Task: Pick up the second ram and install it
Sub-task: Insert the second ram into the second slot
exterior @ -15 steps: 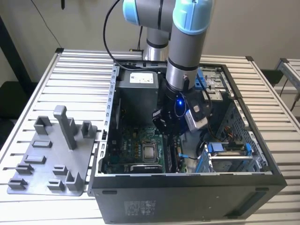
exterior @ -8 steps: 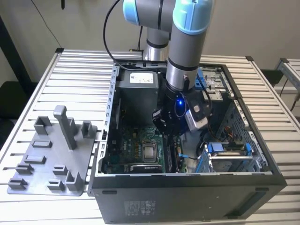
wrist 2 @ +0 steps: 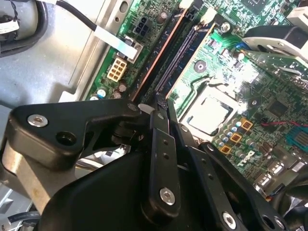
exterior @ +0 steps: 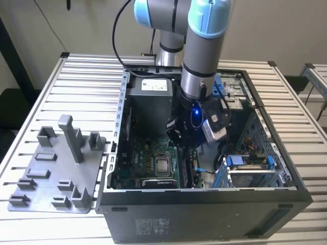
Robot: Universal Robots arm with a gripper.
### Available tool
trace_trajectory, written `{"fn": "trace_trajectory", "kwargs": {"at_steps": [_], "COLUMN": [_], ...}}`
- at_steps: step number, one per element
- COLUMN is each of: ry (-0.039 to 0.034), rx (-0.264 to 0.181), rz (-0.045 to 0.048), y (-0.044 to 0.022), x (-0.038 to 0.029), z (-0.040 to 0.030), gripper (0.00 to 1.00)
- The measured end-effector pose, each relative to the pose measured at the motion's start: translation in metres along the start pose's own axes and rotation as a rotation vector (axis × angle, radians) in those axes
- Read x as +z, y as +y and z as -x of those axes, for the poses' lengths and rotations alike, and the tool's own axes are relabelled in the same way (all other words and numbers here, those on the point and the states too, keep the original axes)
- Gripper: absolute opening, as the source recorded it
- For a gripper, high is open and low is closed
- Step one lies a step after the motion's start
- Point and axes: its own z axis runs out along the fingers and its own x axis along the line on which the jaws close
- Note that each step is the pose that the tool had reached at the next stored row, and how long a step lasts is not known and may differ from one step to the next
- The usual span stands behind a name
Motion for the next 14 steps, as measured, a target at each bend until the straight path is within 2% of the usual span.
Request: {"fn": "trace_trajectory", "kwargs": {"at_steps": [3, 9, 11, 12, 14], "ry": [0.0, 0.0, -0.0001, 0.0, 0.0], "rx": [0.0, 0.0, 0.0, 0.0, 0.0], "rz": [0.0001, 0.0, 0.0, 0.0001, 0.0001], "y": [0.0003, 0.0004, 0.0005, 0.0005, 0.0005], "x": [0.0033, 0.004, 0.0043, 0.0044, 0.0047], "z": [0.0, 0.0001, 0.0001, 0.0001, 0.0001], "gripper": [0.14, 0.14, 0.15, 0.22, 0.22]}}
